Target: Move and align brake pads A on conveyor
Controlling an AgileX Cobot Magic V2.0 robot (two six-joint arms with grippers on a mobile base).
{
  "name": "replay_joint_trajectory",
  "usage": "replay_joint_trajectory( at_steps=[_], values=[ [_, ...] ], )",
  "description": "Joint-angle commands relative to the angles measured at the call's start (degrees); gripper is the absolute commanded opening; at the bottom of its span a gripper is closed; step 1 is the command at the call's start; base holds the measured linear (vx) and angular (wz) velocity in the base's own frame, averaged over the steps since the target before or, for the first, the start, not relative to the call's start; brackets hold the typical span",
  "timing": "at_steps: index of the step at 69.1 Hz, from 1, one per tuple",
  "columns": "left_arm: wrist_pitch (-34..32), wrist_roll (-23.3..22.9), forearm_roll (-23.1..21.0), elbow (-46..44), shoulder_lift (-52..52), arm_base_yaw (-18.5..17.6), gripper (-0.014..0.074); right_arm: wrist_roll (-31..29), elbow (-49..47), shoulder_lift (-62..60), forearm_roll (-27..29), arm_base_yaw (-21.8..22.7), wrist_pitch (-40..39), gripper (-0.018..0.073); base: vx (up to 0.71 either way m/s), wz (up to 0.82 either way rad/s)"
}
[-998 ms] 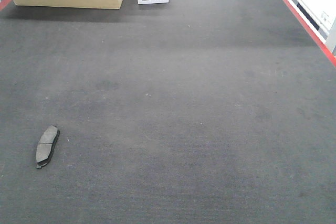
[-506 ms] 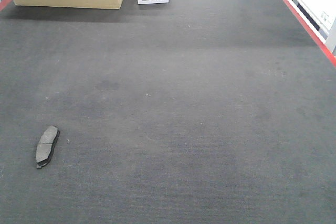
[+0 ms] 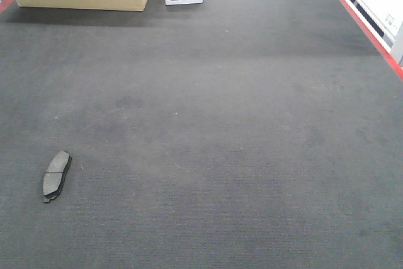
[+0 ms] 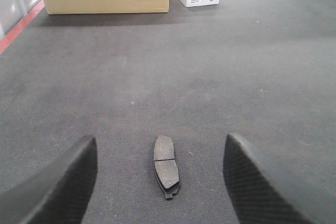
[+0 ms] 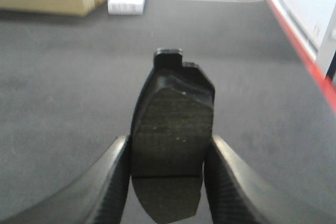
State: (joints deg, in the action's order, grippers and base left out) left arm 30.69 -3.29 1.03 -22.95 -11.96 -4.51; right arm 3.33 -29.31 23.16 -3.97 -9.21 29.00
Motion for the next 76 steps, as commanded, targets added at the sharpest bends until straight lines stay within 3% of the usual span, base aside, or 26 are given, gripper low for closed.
replay_joint_trajectory(
  at_steps=[1, 22, 40, 65, 76],
  values=[
    [-3.97, -0.26, -0.12, -1.31, -0.60, -0.32, 0.0481, 0.86, -6.10, 8.44, -0.33, 0.38, -1.61, 0.0001, 0.00, 0.00],
    [-3.97, -0.26, -0.12, -1.31, -0.60, -0.32, 0.0481, 0.65, -23.17, 38.47, -0.13, 0.38, 11.40, 0.0013, 0.00, 0.00],
    [-3.97, -0.26, -0.12, -1.31, -0.60, -0.32, 0.0481, 0.22, -33.99, 59.58, 1.50, 0.38, 15.68, 0.0018, 0.00, 0.00],
    [-3.97, -0.26, -0.12, -1.31, -0.60, -0.32, 0.0481, -2.48, -43.20, 75.33, 4.82, 0.48, 18.66, 0.0027, 0.00, 0.00],
    [-3.97, -0.26, -0.12, -1.31, -0.60, -0.32, 0.0481, -2.78, -44.98, 78.42, 7.49, 3.11, 19.10, 0.0035, 0.00, 0.00]
  ],
)
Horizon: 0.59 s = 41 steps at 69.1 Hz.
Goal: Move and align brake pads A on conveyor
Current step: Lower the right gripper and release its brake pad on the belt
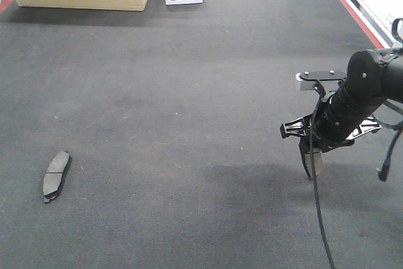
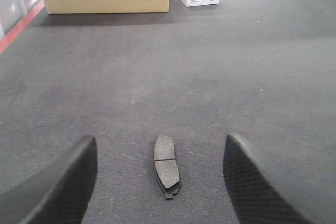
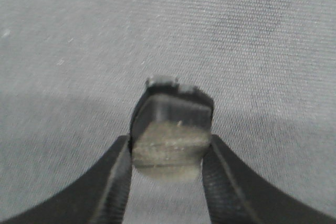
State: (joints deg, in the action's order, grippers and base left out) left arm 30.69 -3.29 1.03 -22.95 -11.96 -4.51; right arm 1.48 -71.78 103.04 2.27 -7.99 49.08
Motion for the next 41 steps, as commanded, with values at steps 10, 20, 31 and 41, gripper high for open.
replay_joint_trajectory(
  at_steps=[10, 20, 31, 41],
  values=[
    [-3.96, -0.26, -0.12, -1.31, -0.60, -0.32, 0.0481, -1.12, -2.71, 0.61, 1.50, 4.69, -1.00, 0.0080, 0.00, 0.00],
    [-3.96, -0.26, -0.12, -1.31, -0.60, -0.32, 0.0481, -6.23, -2.71, 2.52, 0.94, 5.03, -1.58, 0.0205, 0.00, 0.00],
    [-3.96, -0.26, -0.12, -1.31, -0.60, -0.32, 0.0481, -4.58, -2.71, 4.69, 1.46, 4.97, -2.29, 0.0388, 0.00, 0.00],
    [-3.96, -0.26, -0.12, -1.31, -0.60, -0.32, 0.0481, -4.58, -2.71, 4.92, 1.10, 4.97, -2.45, 0.0502, 0.00, 0.00]
  ],
)
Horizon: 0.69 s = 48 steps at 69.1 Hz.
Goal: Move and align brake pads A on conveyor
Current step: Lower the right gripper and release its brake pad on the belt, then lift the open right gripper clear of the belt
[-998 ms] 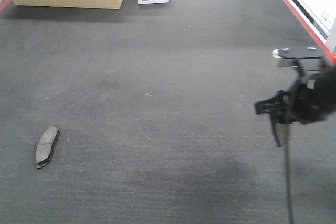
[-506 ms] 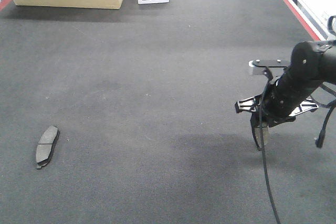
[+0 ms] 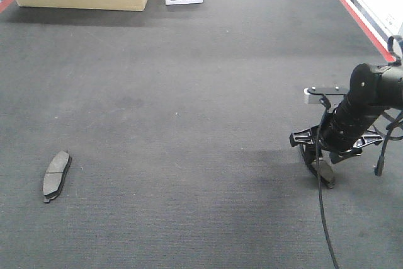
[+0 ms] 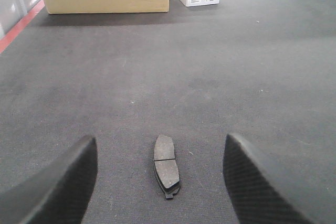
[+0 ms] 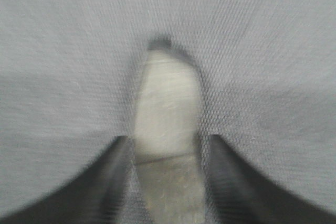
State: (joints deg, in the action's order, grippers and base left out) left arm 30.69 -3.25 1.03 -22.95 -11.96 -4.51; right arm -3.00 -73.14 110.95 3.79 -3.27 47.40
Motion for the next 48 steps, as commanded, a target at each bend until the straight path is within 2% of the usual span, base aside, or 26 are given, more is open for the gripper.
replay_joint_trajectory(
  at_steps=[1, 10, 19, 34, 48],
  values=[
    [-3.96, -0.30, -0.12, -1.31, -0.60, -0.32, 0.0481, -0.10, -1.35, -3.25, -0.56, 0.24, -0.77, 0.0509, 0.00, 0.00],
    [-3.96, -0.30, -0.12, -1.31, -0.60, -0.32, 0.0481, -0.97, -1.35, -6.91, -0.56, 0.24, -0.93, 0.0531, 0.00, 0.00],
    [-3.96, -0.30, -0.12, -1.31, -0.60, -0.32, 0.0481, -1.72, 0.16, -16.07, -0.34, 0.24, -2.92, 0.0525, 0.00, 0.00],
    [-3.96, -0.30, -0.12, -1.31, -0.60, -0.32, 0.0481, -3.05, 10.39, -35.39, -0.73, 0.24, -13.01, 0.0525, 0.00, 0.00],
    [-3.96, -0.30, -0.12, -1.31, -0.60, -0.32, 0.0481, -4.12, 19.05, -51.78, 0.51, 0.24, -16.93, 0.0525, 0.00, 0.00]
  ],
)
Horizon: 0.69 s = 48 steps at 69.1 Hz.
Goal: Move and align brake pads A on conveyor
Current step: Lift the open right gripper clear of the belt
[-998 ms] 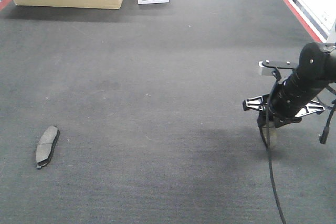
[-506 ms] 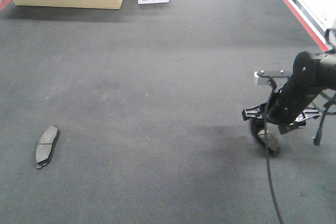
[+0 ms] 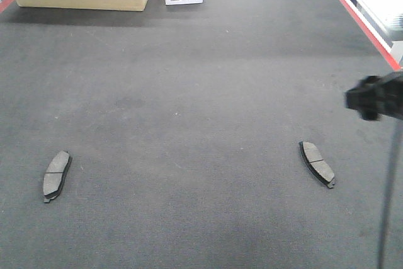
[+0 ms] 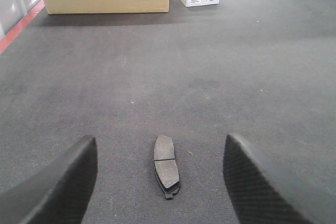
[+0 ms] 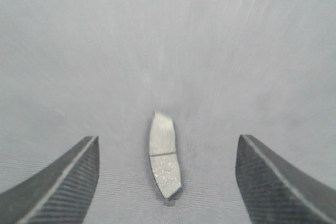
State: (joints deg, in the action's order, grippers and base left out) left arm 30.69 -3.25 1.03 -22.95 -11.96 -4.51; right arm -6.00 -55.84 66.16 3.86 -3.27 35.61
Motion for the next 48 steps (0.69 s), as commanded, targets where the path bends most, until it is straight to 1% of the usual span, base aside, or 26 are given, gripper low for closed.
replay_joint_trajectory(
  at_steps=[1, 14, 22, 31, 38, 42, 48],
  values=[
    [-3.96, -0.30, -0.12, -1.31, -0.60, -0.32, 0.0481, -1.12, 2.41, -8.07, 0.51, 0.24, -5.51, 0.0525, 0.00, 0.00],
    [-3.96, -0.30, -0.12, -1.31, -0.60, -0.32, 0.0481, -1.17, 12.05, -23.36, 1.15, 0.24, -10.09, 0.0525, 0.00, 0.00],
    [-3.96, -0.30, -0.12, -1.31, -0.60, -0.32, 0.0481, -2.49, 18.29, -34.03, 1.51, 0.24, -11.59, 0.0525, 0.00, 0.00],
    [-3.96, -0.30, -0.12, -1.31, -0.60, -0.32, 0.0481, -4.94, 24.18, -45.95, 5.25, 0.24, -11.12, 0.0525, 0.00, 0.00],
    [-3.96, -0.30, -0.12, -1.31, -0.60, -0.32, 0.0481, -8.80, 28.22, -54.12, 9.59, 0.24, -10.87, 0.0523, 0.00, 0.00],
    [-3.96, -0.30, -0.12, -1.31, -0.60, -0.32, 0.0481, -10.79, 30.22, -57.24, 11.91, 0.24, -10.87, 0.0518, 0.00, 0.00],
    [-3.96, -0.30, -0.12, -1.31, -0.60, -0.32, 0.0481, -12.42, 32.27, -59.82, 13.24, 0.24, -11.65, 0.0508, 0.00, 0.00]
  ],
)
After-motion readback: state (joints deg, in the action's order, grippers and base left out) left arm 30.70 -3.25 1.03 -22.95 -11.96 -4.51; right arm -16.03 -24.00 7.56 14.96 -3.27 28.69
